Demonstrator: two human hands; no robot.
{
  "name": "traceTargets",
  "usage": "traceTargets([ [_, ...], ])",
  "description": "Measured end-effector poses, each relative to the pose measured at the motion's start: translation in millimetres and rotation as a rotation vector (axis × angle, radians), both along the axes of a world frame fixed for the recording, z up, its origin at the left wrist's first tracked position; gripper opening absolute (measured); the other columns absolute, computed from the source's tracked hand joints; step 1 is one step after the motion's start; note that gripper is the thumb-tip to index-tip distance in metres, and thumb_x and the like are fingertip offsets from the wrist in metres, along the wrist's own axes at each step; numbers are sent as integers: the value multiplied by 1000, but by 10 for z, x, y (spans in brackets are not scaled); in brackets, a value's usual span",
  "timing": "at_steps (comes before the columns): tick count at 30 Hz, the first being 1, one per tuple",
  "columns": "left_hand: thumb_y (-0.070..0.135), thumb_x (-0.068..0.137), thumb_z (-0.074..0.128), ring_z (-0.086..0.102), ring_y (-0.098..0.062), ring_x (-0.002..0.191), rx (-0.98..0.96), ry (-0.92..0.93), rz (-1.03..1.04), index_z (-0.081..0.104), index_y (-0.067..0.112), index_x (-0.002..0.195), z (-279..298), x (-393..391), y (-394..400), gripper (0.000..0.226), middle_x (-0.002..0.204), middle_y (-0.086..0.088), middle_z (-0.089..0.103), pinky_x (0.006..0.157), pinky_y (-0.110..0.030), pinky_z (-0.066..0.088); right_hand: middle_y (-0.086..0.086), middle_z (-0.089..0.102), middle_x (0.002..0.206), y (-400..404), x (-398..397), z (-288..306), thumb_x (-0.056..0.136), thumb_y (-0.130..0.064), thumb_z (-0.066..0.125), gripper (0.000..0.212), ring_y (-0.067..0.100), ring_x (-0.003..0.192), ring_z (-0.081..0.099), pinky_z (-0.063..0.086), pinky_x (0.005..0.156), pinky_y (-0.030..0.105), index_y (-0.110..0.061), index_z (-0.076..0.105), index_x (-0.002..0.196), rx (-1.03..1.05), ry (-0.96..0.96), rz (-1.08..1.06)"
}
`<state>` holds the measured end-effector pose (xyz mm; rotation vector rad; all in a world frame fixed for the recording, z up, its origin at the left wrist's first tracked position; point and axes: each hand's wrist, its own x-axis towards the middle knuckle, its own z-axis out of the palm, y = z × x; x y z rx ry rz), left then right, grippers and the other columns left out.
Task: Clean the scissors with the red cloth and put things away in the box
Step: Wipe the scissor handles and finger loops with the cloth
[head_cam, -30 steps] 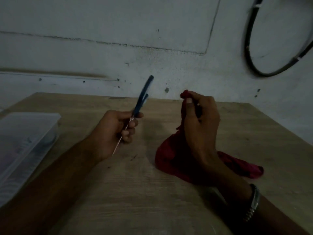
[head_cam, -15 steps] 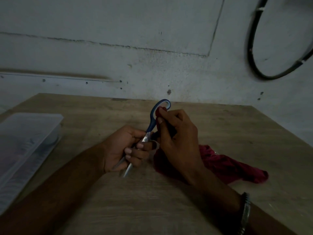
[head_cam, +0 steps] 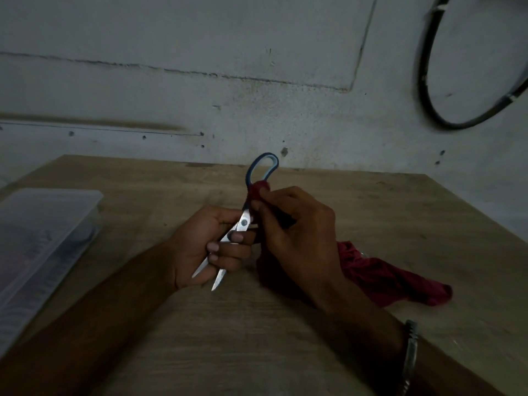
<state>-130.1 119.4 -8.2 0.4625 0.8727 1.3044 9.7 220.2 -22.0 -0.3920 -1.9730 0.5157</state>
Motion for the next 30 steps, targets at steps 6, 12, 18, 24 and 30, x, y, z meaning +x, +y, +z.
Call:
traceTargets([
  [6, 17, 88, 43, 26, -2, 29, -1, 27, 46, 53, 10, 73, -35, 33, -11, 20, 59, 2, 42, 33, -16, 13, -2, 76, 102, -96, -30, -80, 98, -18, 73, 23, 11, 91, 71, 62, 78, 38, -15, 81, 120, -18, -76, 64],
  [12, 22, 92, 43, 25, -2, 30, 35, 48, -27, 55, 13, 79, -16, 7, -11, 20, 61, 2, 40, 35, -17, 9, -6, 79, 93, -52, -28, 39, 97, -14, 78, 14, 6, 86, 74, 60, 78, 29, -16, 85, 109, -109, 74, 35],
  [18, 22, 101, 31, 15, -3, 34, 77, 95, -172, 56, 12, 76, -37, 56, -1, 36, 62, 2, 35, 32, -17, 13, -11, 82, 100, 136, 26, 150, 93, -15, 82, 19, -4, 96, 76, 62, 91, 25, -16, 84, 112, -307, 219, -43],
  [24, 22, 100, 31, 20, -2, 32, 26, 131, -147, 52, 11, 77, -60, 90, 0, 33, 61, 2, 35, 32, -16, 12, -11, 82, 107, 157, 23, 184, 98, -18, 77, 19, 1, 103, 75, 62, 95, 32, -19, 82, 116, -322, 248, -38],
  [30, 16, 95, 32, 21, -2, 30, -31, 122, -52, 53, 13, 78, -85, 107, 28, 27, 62, 2, 33, 34, -15, 8, -5, 77, 109, 15, -24, 88, 96, -10, 77, 21, -1, 105, 71, 54, 91, 12, -14, 82, 116, -166, 100, 12],
])
